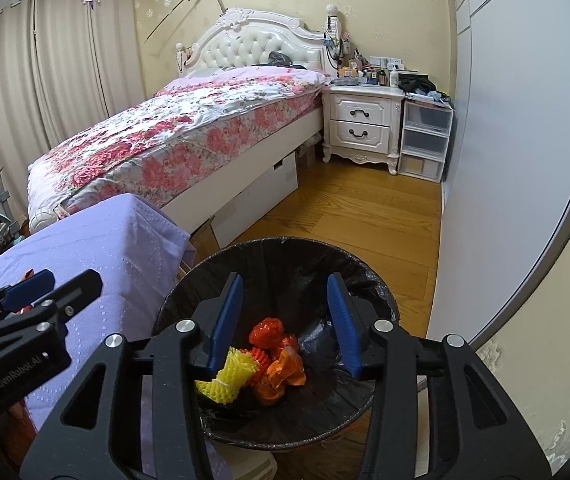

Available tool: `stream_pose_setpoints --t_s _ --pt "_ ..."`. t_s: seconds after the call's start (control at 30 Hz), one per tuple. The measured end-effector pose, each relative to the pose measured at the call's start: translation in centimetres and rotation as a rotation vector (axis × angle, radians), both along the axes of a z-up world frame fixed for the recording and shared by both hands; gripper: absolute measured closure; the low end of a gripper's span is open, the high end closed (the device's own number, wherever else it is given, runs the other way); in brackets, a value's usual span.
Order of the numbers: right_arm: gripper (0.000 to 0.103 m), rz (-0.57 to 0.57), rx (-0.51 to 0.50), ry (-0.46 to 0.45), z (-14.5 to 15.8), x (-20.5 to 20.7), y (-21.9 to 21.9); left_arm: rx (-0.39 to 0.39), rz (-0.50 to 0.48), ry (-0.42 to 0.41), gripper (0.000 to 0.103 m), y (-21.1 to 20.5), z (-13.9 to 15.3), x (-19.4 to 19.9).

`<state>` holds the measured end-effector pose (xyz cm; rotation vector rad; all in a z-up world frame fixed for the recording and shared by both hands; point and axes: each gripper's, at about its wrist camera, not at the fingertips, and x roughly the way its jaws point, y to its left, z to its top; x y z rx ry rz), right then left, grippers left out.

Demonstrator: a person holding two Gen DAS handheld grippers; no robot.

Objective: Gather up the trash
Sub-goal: 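Move both grippers over the bin and open them to drop the items, then grasp the white toothpaste tube with the right gripper and lift it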

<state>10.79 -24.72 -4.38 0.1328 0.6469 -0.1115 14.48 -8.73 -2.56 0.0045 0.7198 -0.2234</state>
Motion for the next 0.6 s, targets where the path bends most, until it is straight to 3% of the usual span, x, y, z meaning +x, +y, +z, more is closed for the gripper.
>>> stream_pose_setpoints --t_s 0.2,0.6 --pt "0.049 0.016 -0.011 -0.002 0.2 -0.5 1.0 0.02 0.044 -0.023 0.03 2.1 0.7 -1.2" --pt "0.049 0.134 -0.017 0.013 0.7 -2.6 5.7 0.056 0.164 -0.044 0.029 8.8 1.7 -4.4"
